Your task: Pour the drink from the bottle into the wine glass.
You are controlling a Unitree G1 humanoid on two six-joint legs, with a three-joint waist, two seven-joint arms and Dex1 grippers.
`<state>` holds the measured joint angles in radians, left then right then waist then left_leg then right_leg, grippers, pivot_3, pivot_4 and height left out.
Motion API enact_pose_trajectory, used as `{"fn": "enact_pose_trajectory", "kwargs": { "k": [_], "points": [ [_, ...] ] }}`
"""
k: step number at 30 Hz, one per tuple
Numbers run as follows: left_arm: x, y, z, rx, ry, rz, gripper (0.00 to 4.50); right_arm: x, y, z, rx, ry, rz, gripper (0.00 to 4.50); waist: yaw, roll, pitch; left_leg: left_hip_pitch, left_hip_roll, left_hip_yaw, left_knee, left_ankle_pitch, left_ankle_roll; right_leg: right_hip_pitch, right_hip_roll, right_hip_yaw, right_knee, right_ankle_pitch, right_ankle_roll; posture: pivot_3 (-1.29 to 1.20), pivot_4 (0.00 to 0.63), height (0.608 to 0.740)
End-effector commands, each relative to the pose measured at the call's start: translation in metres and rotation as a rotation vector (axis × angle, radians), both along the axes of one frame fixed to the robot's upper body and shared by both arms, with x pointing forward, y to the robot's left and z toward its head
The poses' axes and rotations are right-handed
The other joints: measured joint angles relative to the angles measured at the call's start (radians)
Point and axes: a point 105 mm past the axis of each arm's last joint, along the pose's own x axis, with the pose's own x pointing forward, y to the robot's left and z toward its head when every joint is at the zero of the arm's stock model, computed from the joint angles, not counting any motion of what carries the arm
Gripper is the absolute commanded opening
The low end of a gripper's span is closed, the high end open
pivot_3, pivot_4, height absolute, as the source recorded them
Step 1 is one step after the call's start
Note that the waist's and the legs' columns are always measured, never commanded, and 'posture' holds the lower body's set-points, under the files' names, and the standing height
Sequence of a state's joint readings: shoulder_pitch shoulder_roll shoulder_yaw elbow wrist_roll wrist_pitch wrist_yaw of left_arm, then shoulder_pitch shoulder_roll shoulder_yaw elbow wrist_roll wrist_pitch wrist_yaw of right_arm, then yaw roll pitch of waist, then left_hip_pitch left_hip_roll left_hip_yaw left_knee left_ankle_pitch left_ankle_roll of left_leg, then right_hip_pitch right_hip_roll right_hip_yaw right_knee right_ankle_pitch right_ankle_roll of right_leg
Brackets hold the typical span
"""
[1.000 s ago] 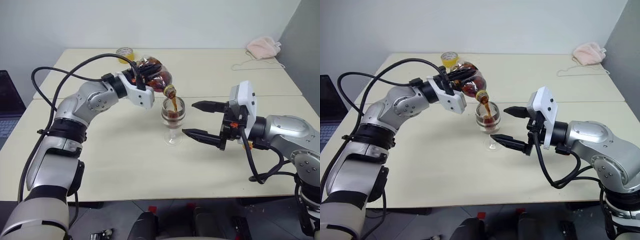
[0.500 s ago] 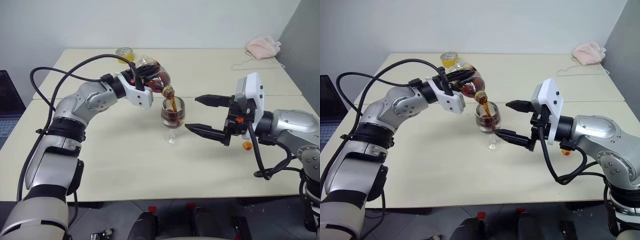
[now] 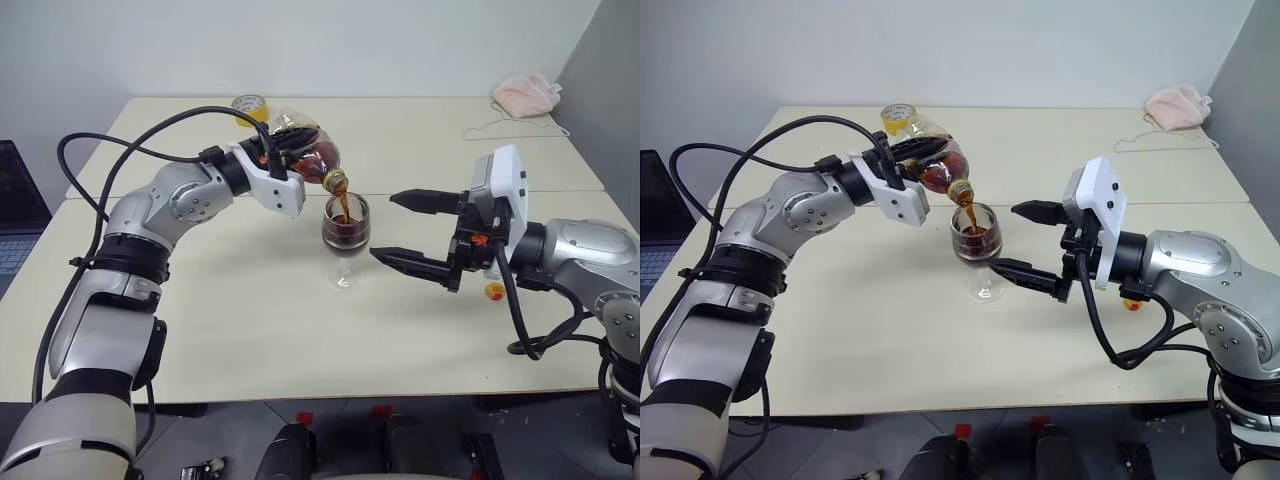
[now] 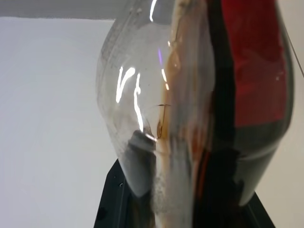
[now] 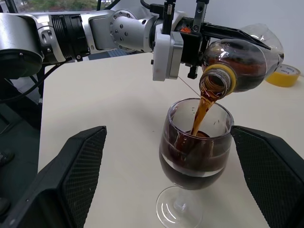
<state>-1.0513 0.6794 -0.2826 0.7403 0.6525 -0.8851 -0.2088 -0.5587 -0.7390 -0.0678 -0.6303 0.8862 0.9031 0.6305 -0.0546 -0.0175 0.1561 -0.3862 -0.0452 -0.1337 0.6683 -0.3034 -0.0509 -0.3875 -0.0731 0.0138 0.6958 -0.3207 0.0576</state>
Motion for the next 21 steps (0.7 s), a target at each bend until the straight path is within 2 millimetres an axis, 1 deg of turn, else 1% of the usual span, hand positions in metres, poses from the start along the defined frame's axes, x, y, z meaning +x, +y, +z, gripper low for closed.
{"fn": "enact_pose_trajectory", "kwargs": {
  "k": [1,21],
  "points": [
    [-0.0039,-0.0002,0.0166,-0.016,-0.054,-0.016,0.76,-0.0061,0.0011,0.0108,0.016,-0.053,0.017,4.5,0.0,0.0,0.0,0.0,0.0,0.0,0.0,0.0,0.0,0.0,0.0,0.0,0.0,0.0,0.0,0.0,0.15,0.74],
    [-0.0044,0.0038,0.0158,-0.011,-0.051,-0.007,0.76,-0.0077,0.0008,0.0079,0.01,-0.039,0.027,4.5,0.0,0.0,0.0,0.0,0.0,0.0,0.0,0.0,0.0,0.0,0.0,0.0,0.0,0.0,0.0,0.0,0.15,0.74]
  ]
}}
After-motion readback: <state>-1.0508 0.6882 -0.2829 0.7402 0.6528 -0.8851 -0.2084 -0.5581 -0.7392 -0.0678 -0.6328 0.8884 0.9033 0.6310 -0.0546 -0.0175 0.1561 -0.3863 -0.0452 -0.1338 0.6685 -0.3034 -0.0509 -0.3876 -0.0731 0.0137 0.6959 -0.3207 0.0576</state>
